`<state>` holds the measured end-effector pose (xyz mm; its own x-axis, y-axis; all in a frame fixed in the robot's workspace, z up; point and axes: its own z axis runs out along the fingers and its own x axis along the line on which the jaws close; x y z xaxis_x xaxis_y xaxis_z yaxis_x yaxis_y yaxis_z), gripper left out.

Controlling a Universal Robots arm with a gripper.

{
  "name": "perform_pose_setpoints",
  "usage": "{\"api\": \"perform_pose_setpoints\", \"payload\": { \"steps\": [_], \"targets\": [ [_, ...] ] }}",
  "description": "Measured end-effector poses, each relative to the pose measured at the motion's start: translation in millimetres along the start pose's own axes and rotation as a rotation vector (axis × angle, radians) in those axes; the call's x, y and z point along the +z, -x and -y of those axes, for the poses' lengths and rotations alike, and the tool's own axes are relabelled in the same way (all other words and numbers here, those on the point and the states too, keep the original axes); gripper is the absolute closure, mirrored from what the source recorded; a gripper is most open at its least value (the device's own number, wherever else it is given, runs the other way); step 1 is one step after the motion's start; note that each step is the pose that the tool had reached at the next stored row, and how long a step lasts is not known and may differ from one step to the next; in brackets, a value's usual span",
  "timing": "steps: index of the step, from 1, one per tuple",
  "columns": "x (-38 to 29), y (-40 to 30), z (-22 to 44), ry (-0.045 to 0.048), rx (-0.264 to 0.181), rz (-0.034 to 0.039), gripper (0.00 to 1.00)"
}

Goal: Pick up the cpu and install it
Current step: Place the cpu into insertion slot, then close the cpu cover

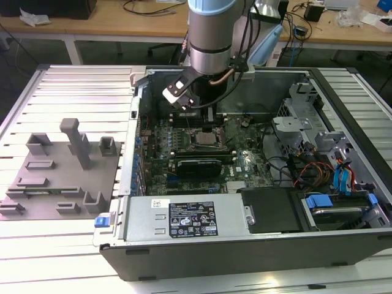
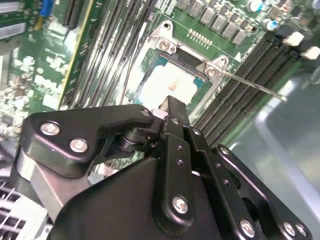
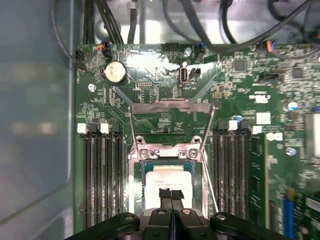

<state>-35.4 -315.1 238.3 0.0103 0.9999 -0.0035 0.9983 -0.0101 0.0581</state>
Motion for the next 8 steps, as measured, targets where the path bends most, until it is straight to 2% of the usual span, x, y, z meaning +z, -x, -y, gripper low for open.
{"api": "perform_pose_setpoints", "payload": {
  "steps": [3, 8],
  "targets": [
    [-8.8, 0.0, -0.5, -0.0001, 0.0, 0.0002, 0.89],
    [-10.1, 0.0, -0.6, 0.0, 0.0, 0.0, 0.89]
  ]
}}
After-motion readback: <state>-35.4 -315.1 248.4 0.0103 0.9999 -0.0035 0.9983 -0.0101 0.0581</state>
